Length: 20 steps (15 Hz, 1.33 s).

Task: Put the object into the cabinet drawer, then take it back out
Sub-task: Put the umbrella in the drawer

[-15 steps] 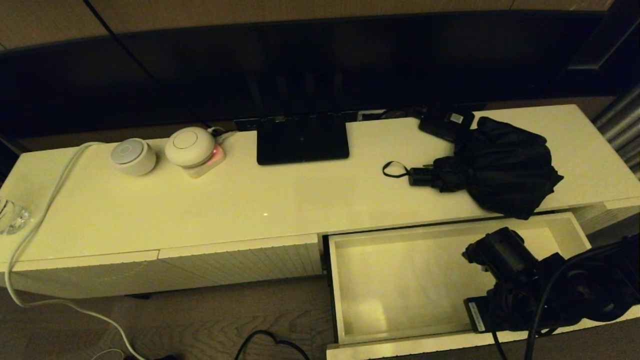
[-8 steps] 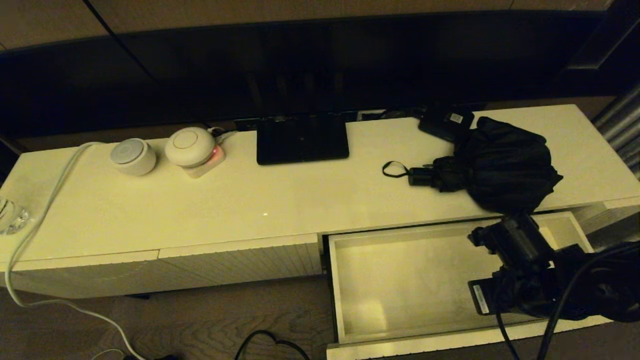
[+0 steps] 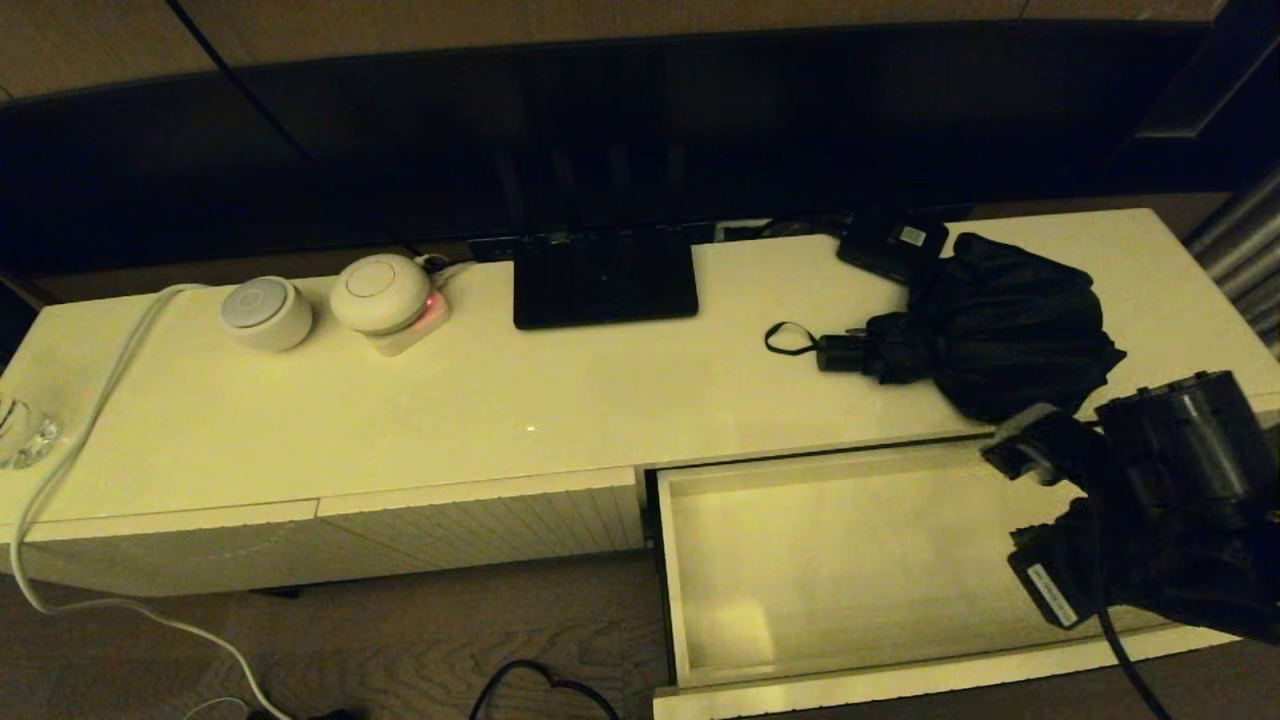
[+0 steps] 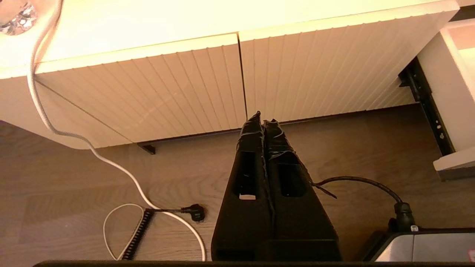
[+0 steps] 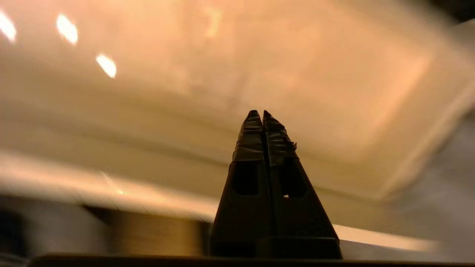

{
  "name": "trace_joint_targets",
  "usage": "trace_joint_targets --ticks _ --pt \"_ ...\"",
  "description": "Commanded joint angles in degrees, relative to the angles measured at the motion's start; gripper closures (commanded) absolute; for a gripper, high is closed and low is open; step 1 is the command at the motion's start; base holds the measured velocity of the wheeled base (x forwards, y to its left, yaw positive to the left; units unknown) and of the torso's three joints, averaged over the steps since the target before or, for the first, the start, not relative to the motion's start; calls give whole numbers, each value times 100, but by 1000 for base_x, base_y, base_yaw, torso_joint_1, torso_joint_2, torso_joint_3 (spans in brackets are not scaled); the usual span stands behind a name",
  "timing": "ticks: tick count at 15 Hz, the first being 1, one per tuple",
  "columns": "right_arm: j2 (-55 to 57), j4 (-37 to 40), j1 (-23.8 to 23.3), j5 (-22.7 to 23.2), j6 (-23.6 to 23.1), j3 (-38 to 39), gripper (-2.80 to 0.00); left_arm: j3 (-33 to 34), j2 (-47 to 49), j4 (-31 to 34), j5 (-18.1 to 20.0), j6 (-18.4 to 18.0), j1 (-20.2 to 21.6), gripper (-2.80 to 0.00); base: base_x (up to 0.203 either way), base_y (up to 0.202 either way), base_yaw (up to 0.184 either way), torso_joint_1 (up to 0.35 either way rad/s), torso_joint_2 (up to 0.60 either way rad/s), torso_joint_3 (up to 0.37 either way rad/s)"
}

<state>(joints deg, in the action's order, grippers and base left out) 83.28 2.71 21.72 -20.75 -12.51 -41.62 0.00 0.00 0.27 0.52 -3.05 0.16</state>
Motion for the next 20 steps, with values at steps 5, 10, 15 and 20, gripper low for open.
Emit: trace_joint_targets --ticks 5,10,15,20 --pt "-1299 254 101 -17 -4856 9 0 18 0 0 1 2 2 0 0 0 0 0 0 0" --pt "-1014 -716 560 -42 -6210 62 -280 18 0 0 1 -3 2 0 0 0 0 0 0 0" --pt "-693 -771 575 242 -6657 -192 -280 18 0 0 1 -3 2 0 0 0 0 0 0 0" --pt "-164 -1401 388 438 -7303 -430 -280 18 0 0 1 -1 2 0 0 0 0 0 0 0"
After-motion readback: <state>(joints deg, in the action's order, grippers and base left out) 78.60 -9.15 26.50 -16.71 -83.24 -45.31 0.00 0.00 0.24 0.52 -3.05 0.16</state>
